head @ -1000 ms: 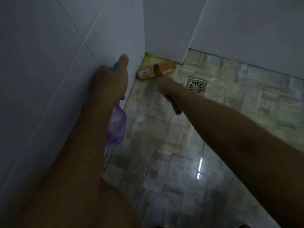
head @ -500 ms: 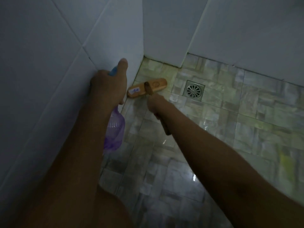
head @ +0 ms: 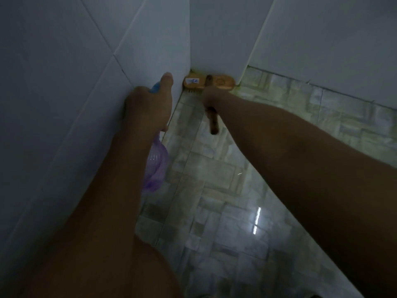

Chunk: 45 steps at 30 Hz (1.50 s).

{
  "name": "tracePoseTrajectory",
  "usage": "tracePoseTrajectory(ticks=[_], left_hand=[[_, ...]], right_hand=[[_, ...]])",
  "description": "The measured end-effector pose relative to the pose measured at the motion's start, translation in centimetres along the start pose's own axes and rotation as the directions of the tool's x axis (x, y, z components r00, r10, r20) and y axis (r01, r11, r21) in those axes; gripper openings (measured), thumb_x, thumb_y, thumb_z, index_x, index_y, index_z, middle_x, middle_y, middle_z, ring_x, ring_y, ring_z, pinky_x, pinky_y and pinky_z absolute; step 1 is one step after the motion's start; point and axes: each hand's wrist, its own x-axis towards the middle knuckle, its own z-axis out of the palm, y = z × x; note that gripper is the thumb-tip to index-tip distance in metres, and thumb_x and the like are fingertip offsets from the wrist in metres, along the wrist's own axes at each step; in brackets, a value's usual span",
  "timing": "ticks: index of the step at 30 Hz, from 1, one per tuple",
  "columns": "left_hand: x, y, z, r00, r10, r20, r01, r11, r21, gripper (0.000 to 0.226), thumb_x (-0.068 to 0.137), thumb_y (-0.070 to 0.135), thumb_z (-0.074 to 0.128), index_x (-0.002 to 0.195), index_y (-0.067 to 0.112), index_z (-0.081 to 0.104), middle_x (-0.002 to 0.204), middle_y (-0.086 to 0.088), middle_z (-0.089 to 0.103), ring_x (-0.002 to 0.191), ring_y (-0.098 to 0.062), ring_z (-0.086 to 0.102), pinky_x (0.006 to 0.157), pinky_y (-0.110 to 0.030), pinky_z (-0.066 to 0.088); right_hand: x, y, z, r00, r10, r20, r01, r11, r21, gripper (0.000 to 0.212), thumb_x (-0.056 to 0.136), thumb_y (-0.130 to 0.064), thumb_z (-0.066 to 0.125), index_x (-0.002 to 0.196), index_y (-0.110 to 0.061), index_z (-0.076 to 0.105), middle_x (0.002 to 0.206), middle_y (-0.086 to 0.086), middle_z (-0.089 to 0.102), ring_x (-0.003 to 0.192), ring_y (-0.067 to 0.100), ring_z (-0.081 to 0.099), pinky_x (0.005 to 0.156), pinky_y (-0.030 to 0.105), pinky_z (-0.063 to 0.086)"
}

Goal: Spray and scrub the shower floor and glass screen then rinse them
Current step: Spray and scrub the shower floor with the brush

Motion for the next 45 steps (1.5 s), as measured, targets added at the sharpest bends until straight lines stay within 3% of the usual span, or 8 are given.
tracePoseTrajectory(ticks=[5,10,17,22,28,33,41,45], left_hand=[[-0.1,0.1,1.0,1.0,-0.002,0.021,0.001,0.999,0.037,0.077,0.086,0.071,0.048,0.112,0.001,0.064,0.1,-0.018,0.071,0.068,-0.028,0.071,0.067,-0.045,0.064],[-2.7,0.3,2.6,0.999,-0.018,0.031,0.015,0.996,0.09,0.091,0.073,0.08,0.045,0.111,0.001,0.066,0.099,-0.018,0.072,0.081,-0.033,0.072,0.076,-0.045,0.063],[-7.2,-0.1,5.7,0.997,-0.002,0.08,-0.003,0.998,0.061,0.073,0.077,0.075,0.061,0.087,0.003,0.069,0.079,-0.016,0.072,0.053,-0.021,0.066,0.044,-0.024,0.049],[-10.1,-0.9,6.1,0.999,0.05,0.0,-0.05,0.998,-0.024,0.089,0.065,0.082,0.061,0.078,-0.006,0.069,0.072,-0.022,0.071,0.06,-0.03,0.07,0.055,-0.052,0.06],[-11.5,-2.9,3.8,0.995,0.072,-0.066,-0.071,0.997,0.029,0.084,0.08,0.075,0.058,0.068,-0.007,0.068,0.066,-0.024,0.068,0.05,-0.026,0.066,0.053,-0.05,0.059],[-12.5,-4.7,1.5,0.988,0.097,-0.119,-0.094,0.995,0.037,0.081,0.084,0.069,0.061,0.061,-0.008,0.062,0.061,-0.027,0.064,0.045,-0.022,0.056,0.046,-0.045,0.053],[-15.6,-6.7,-1.6,0.984,0.043,-0.171,-0.046,0.999,-0.014,0.059,0.086,0.065,0.064,0.058,0.013,0.069,0.059,-0.014,0.067,0.042,-0.016,0.057,0.044,-0.024,0.046],[-17.0,-6.9,-3.0,0.977,0.009,-0.215,-0.017,0.999,-0.035,0.073,0.087,0.066,0.061,0.072,-0.004,0.071,0.065,-0.015,0.069,0.039,-0.011,0.054,0.043,-0.023,0.048]], right_hand=[[-4.6,5.1,1.7,0.995,-0.098,-0.032,0.084,0.951,-0.298,0.02,0.098,0.0,0.049,0.102,0.013,0.063,0.117,0.025,0.064,0.096,0.038,0.065,0.069,0.038,0.048],[-9.2,11.7,4.4,0.995,-0.088,-0.053,0.067,0.949,-0.309,0.038,0.1,-0.003,0.049,0.136,0.005,0.047,0.138,0.02,0.053,0.125,0.036,0.055,0.083,0.034,0.051],[-13.9,19.3,7.6,0.998,-0.066,0.009,0.066,0.971,-0.231,0.032,0.105,-0.012,0.036,0.13,0.001,0.052,0.122,0.019,0.06,0.099,0.033,0.065,0.075,0.034,0.055],[-15.4,22.1,7.6,0.999,-0.036,0.03,0.042,0.972,-0.233,0.033,0.106,-0.012,0.034,0.131,0.0,0.05,0.124,0.018,0.058,0.098,0.029,0.064,0.083,0.038,0.059],[-16.5,23.3,6.7,0.997,-0.058,0.053,0.07,0.961,-0.267,0.034,0.105,-0.011,0.035,0.133,0.003,0.048,0.122,0.022,0.06,0.104,0.036,0.066,0.081,0.04,0.057],[-16.5,23.7,6.8,0.998,-0.04,0.047,0.049,0.978,-0.203,0.033,0.106,-0.011,0.035,0.132,0.003,0.048,0.105,0.015,0.056,0.073,0.022,0.056,0.075,0.039,0.055],[-17.1,23.0,6.9,0.987,-0.091,0.129,0.135,0.911,-0.389,0.036,0.108,-0.017,0.028,0.13,0.0,0.05,0.115,0.017,0.062,0.089,0.028,0.064,0.083,0.04,0.058],[-18.1,22.6,8.6,0.957,-0.166,0.24,0.278,0.768,-0.577,0.037,0.108,-0.018,0.03,0.136,-0.003,0.048,0.13,0.015,0.056,0.101,0.025,0.061,0.081,0.031,0.051]])
